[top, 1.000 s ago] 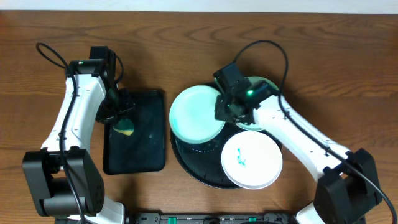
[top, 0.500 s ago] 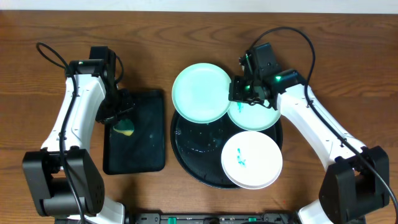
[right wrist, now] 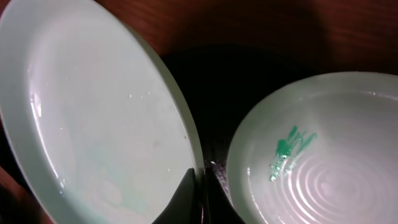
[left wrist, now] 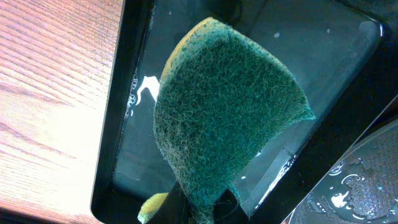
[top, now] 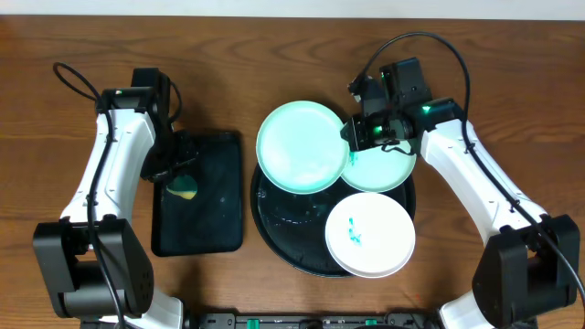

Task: Clean dirty plates on tray and stack at the side
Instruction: 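Lift the mint plate with the right gripper and carry it rightward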

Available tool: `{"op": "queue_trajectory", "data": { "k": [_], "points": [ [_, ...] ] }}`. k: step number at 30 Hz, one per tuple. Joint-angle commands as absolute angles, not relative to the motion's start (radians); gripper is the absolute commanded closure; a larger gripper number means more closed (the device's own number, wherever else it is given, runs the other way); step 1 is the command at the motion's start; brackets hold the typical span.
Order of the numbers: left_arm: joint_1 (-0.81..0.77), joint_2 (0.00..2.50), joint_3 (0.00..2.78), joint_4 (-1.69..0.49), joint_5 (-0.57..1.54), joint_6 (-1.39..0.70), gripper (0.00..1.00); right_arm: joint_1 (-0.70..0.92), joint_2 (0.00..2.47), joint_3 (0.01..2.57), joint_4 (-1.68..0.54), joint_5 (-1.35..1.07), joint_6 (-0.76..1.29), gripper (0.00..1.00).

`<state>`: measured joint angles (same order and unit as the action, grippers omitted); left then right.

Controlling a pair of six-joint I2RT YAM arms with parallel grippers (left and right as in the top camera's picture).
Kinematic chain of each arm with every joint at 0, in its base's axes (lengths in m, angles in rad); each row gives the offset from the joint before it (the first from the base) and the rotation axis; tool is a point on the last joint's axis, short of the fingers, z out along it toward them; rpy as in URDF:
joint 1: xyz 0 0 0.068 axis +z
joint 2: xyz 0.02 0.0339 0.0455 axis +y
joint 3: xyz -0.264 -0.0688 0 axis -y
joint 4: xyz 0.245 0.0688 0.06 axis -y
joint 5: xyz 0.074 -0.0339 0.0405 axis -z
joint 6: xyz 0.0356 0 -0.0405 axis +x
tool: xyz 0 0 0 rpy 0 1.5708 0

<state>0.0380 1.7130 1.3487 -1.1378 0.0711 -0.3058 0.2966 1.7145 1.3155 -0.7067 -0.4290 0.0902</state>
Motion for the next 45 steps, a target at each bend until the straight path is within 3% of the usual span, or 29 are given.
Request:
{"op": "queue_trajectory", "data": {
  "k": [1,13,21,45],
  "points": [
    [0.041,1.722,1.339,-1.144,0.055,-0.288,0.92,0.29,1.699,1.336,-0.727,-0.362,0.001,0.99],
    [0.041,1.722,1.339,-1.143,0.055,-0.288,0.92,0.354,1.647,1.366,-0.829,-0.102,-0.009,0.99],
    [0.041,1.723,1.339,-1.143,0.055,-0.288,0.92,0.493,1.616,1.483,-0.939,0.183,0.003,0.99],
    [0.041,1.723,1.339,-1.143,0.055,-0.288,0.92,0.785,1.616,1.512,-0.933,0.776,-0.144,0.99]
  ]
}}
